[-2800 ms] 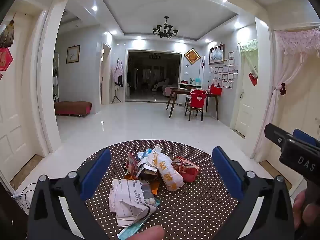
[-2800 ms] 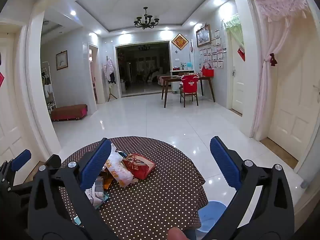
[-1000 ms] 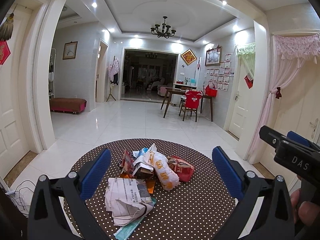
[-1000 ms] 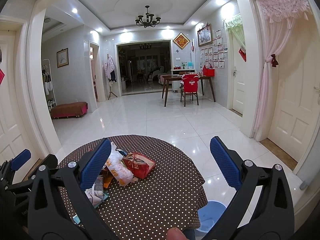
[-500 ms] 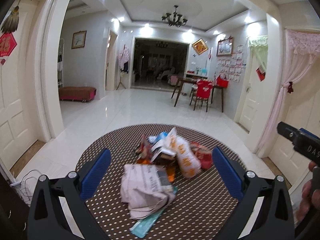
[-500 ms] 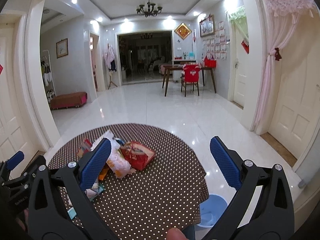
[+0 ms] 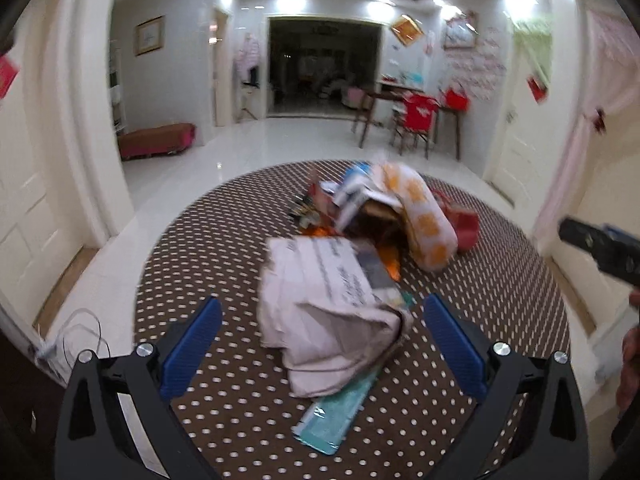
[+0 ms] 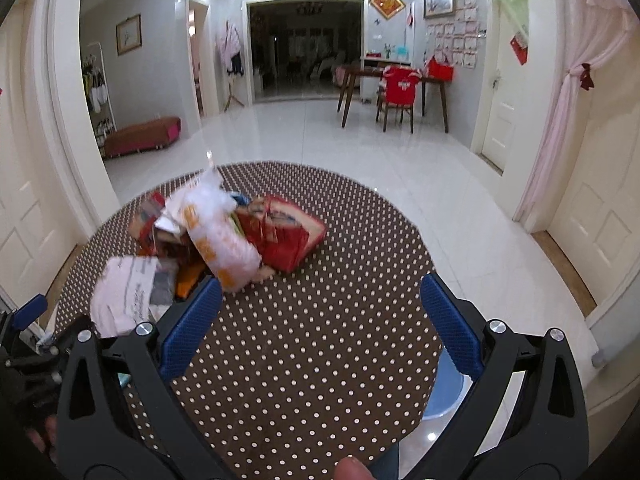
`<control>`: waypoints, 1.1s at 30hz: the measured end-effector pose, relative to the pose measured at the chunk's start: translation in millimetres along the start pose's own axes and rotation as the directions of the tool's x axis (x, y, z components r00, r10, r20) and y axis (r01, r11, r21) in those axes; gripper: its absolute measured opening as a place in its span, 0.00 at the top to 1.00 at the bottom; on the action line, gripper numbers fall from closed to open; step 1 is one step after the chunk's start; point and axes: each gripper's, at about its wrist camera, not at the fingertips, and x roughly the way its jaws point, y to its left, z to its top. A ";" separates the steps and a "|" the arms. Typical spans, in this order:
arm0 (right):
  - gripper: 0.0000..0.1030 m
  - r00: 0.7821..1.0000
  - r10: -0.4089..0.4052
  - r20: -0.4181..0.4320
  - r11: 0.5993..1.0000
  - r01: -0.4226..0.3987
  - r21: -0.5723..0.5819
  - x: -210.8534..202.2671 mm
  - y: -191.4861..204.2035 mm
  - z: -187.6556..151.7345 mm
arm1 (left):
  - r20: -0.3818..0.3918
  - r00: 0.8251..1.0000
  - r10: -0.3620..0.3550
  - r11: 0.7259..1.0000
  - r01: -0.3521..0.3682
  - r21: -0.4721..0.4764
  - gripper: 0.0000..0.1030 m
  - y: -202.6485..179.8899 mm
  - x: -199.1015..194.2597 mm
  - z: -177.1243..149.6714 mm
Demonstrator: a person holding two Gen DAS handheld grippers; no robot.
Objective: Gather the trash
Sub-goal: 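Grasp the newspaper with the left tool while the right tool grasps the teal wrapper strip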
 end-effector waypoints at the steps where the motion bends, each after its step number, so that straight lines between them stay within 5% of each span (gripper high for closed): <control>1: 0.06 1.000 0.000 -0.005 1.000 0.000 0.003 3.1 -0.6 -2.6 | -0.008 1.000 0.003 1.000 -0.003 0.029 0.04 -7.1 3.6 -1.9; 5: 0.06 1.000 -0.010 -0.025 1.000 0.010 0.016 8.4 -7.9 -8.8 | -0.065 0.998 0.015 0.993 -0.007 0.122 0.04 -23.5 24.5 -13.8; 9: 0.06 0.999 -0.012 -0.042 1.000 0.013 0.027 10.9 -13.1 -12.0 | -0.101 0.995 -0.023 0.993 0.035 0.116 0.08 -26.9 42.9 -16.2; 11: 0.06 0.999 -0.010 -0.048 1.000 0.012 0.028 10.6 -15.1 -13.6 | -0.139 0.988 -0.060 0.992 0.075 0.106 0.56 -26.8 52.4 -15.3; 13: 0.06 0.999 -0.007 -0.054 1.000 0.009 0.028 11.8 -14.5 -15.1 | -0.157 0.983 -0.096 0.990 0.111 0.091 0.81 -25.2 58.0 -14.9; 17: 0.06 0.998 0.007 -0.067 1.000 -0.006 0.024 14.6 -10.1 -18.6 | -0.129 0.979 -0.159 0.987 0.162 0.015 0.95 -9.9 52.6 -14.5; 23: 0.06 0.988 0.086 -0.127 0.996 -0.089 -0.015 29.5 20.1 -28.6 | -0.057 0.983 -0.174 0.984 0.171 -0.051 0.98 14.2 26.6 -10.5; 30: 0.06 0.948 0.217 -0.235 0.950 -0.260 -0.172 44.5 96.3 -53.5 | -0.031 0.987 -0.159 0.982 0.154 -0.111 0.98 43.9 11.4 -17.5; 32: 0.14 0.939 0.230 -0.255 0.929 -0.290 -0.231 46.9 113.7 -62.9 | -0.022 0.987 -0.156 0.981 0.153 -0.121 0.98 48.1 10.8 -17.8; 33: 0.39 0.936 0.224 -0.270 0.920 -0.295 -0.259 49.3 121.4 -67.5 | -0.019 0.988 -0.156 0.981 0.152 -0.124 0.98 49.5 9.5 -17.8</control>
